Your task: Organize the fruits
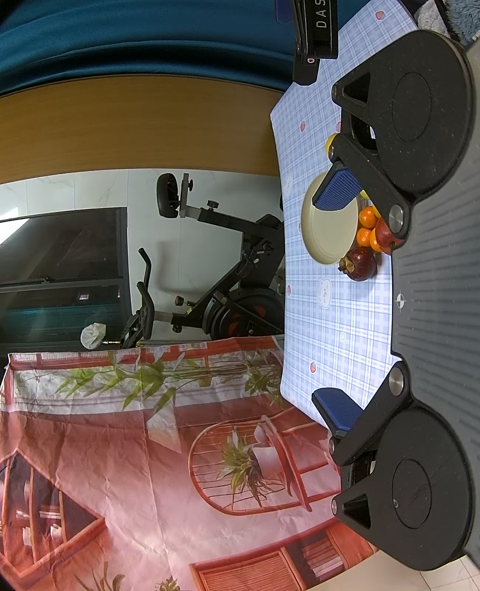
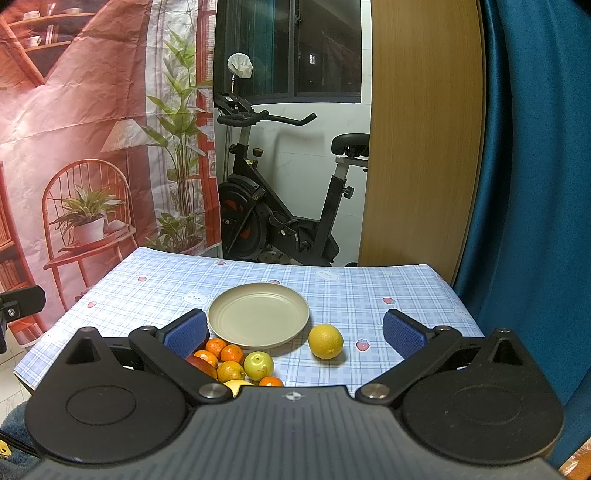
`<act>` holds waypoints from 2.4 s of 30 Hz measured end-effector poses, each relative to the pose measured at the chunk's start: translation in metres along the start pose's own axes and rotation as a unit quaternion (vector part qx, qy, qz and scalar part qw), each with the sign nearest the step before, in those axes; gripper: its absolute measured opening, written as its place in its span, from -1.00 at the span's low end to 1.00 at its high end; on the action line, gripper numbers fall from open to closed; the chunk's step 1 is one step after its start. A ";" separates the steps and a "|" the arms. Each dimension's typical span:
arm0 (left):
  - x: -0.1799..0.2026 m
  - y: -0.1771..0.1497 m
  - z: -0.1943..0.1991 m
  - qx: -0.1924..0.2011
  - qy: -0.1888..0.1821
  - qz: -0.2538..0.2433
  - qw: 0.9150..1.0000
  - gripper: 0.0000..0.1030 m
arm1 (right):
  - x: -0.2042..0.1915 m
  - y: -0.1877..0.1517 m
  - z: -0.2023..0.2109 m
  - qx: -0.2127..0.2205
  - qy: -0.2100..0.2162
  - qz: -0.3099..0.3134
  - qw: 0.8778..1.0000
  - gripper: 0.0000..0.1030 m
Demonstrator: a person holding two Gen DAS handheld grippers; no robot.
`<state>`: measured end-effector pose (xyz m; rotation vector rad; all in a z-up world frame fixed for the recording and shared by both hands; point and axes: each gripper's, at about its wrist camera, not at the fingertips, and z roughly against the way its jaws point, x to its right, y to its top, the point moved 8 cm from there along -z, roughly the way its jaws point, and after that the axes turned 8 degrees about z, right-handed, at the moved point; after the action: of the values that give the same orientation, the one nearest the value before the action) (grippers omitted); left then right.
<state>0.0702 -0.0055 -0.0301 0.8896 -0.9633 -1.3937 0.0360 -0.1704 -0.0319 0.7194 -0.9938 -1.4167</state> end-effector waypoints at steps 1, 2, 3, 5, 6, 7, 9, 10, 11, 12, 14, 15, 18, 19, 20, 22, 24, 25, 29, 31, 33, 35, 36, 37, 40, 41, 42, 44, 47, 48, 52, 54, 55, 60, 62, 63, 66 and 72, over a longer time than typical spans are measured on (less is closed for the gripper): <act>0.000 0.000 0.000 0.000 0.000 0.000 1.000 1.00 | 0.000 0.000 0.000 0.000 0.000 0.000 1.000 1.00; 0.000 0.000 0.000 0.000 0.000 0.000 1.000 1.00 | 0.000 0.000 0.000 -0.001 -0.001 -0.001 1.000 1.00; 0.000 0.000 0.000 0.000 0.000 0.000 1.000 1.00 | -0.001 -0.001 0.000 -0.001 -0.001 -0.001 1.000 1.00; 0.000 0.000 0.000 0.000 0.000 0.000 1.000 1.00 | -0.001 -0.001 0.000 -0.001 -0.001 -0.001 1.000 1.00; -0.001 0.000 0.000 0.000 0.000 0.000 1.000 1.00 | -0.001 -0.001 0.000 -0.001 -0.002 0.000 1.000 1.00; -0.001 0.000 0.000 0.000 -0.001 0.000 1.000 1.00 | -0.001 -0.001 0.001 -0.002 -0.002 0.001 1.000 1.00; 0.000 0.000 0.000 0.000 0.000 -0.002 1.000 1.00 | 0.000 -0.001 0.001 -0.001 -0.003 0.001 1.000 1.00; 0.000 0.000 0.000 0.000 0.002 -0.004 1.000 1.00 | 0.000 -0.001 0.001 -0.001 -0.003 0.001 1.000 1.00; 0.000 0.000 -0.001 -0.001 0.004 -0.005 1.000 1.00 | 0.000 -0.001 0.001 0.001 -0.001 0.002 1.000 1.00; -0.001 0.001 -0.002 -0.002 0.005 -0.006 1.000 1.00 | 0.001 0.000 0.001 0.003 0.000 0.002 1.000 1.00; -0.002 0.004 -0.006 -0.002 0.001 -0.005 1.000 1.00 | 0.001 0.003 0.001 0.010 0.006 0.004 1.000 1.00; -0.002 0.006 -0.007 0.000 0.000 -0.005 1.000 1.00 | 0.001 0.006 0.001 0.017 0.014 0.004 1.000 1.00; -0.004 0.014 -0.019 0.009 0.010 -0.014 1.000 1.00 | 0.006 0.017 -0.002 0.041 0.032 0.002 0.999 1.00; -0.005 0.016 -0.024 0.009 0.016 -0.017 1.000 1.00 | 0.008 0.020 -0.004 0.046 0.036 0.001 0.998 1.00; -0.007 0.018 -0.029 0.010 0.022 -0.019 1.000 1.00 | 0.011 0.025 -0.007 0.054 0.041 -0.002 0.998 1.00; -0.010 0.024 -0.040 0.019 0.030 -0.024 0.999 1.00 | 0.018 0.034 -0.013 0.079 0.051 -0.009 0.996 1.00; -0.011 0.031 -0.051 0.030 0.036 -0.035 0.998 1.00 | 0.026 0.043 -0.022 0.097 0.051 -0.015 0.994 1.00; -0.011 0.033 -0.055 0.033 0.035 -0.038 0.998 1.00 | 0.029 0.047 -0.026 0.105 0.051 -0.017 0.993 1.00; -0.010 0.045 -0.070 0.057 0.013 -0.031 0.998 1.00 | 0.038 0.059 -0.042 0.162 0.050 -0.037 0.985 1.00; -0.011 0.049 -0.076 0.074 0.019 -0.024 0.997 1.00 | 0.040 0.065 -0.052 0.178 0.059 -0.049 0.981 1.00; -0.012 0.052 -0.080 0.084 0.017 -0.014 0.996 1.00 | 0.040 0.067 -0.062 0.187 0.060 -0.048 0.979 1.00; -0.011 0.054 -0.086 0.087 0.015 -0.006 0.996 0.99 | 0.038 0.067 -0.071 0.192 0.066 -0.042 0.978 1.00; -0.010 0.053 -0.089 0.086 0.014 -0.004 0.996 1.00 | 0.036 0.066 -0.076 0.190 0.075 -0.039 0.978 1.00; -0.009 0.053 -0.093 0.083 0.013 -0.004 0.996 0.99 | 0.033 0.065 -0.083 0.183 0.089 -0.033 0.979 1.00; -0.006 0.048 -0.105 0.066 0.012 0.001 0.998 0.99 | 0.024 0.064 -0.098 0.162 0.100 -0.016 0.982 1.00; -0.006 0.046 -0.109 0.059 0.011 0.005 0.998 0.99 | 0.020 0.063 -0.103 0.155 0.102 -0.005 0.983 1.00; -0.005 0.044 -0.114 0.052 0.010 0.008 0.999 0.99 | 0.016 0.062 -0.107 0.153 0.101 0.004 0.983 1.00; -0.004 0.041 -0.122 0.046 0.008 0.014 0.999 0.99 | 0.006 0.060 -0.113 0.146 0.105 0.020 0.984 1.00; -0.006 0.035 -0.131 0.040 0.009 0.031 0.999 0.99 | -0.008 0.056 -0.123 0.134 0.106 0.043 0.984 1.00; -0.008 0.032 -0.134 0.035 0.006 0.040 0.999 0.99 | -0.010 0.055 -0.125 0.135 0.102 0.047 0.984 1.00; -0.011 0.012 -0.146 0.015 0.006 0.029 0.999 0.99 | -0.023 0.039 -0.135 0.116 0.098 0.059 0.987 1.00; -0.013 0.003 -0.149 0.009 0.003 0.026 1.000 0.99 | -0.027 0.028 -0.138 0.109 0.095 0.061 0.988 1.00; -0.014 -0.002 -0.151 0.003 -0.001 0.030 1.000 0.99 | -0.028 0.022 -0.138 0.106 0.091 0.061 0.988 1.00; -0.018 -0.025 -0.158 -0.013 -0.014 0.043 0.999 0.93 | -0.027 -0.011 -0.143 0.080 0.080 0.047 0.992 1.00; -0.019 -0.032 -0.159 -0.009 -0.025 0.055 0.998 0.86 | -0.023 -0.024 -0.148 0.063 0.070 0.048 0.994 1.00; -0.019 -0.035 -0.158 -0.002 -0.030 0.063 0.998 0.86 | -0.021 -0.029 -0.150 0.055 0.069 0.043 0.995 1.00; -0.017 -0.042 -0.157 0.006 -0.047 0.077 0.996 0.86 | -0.011 -0.042 -0.159 0.033 0.072 0.024 0.997 1.00; -0.016 -0.055 -0.164 -0.015 -0.047 0.083 0.995 0.84 | -0.001 -0.060 -0.161 0.033 0.071 0.020 0.997 0.97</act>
<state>0.2020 0.0014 -0.1424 0.7095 -1.0603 -1.3139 0.1504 -0.1982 -0.1568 0.8322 -0.9425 -1.2847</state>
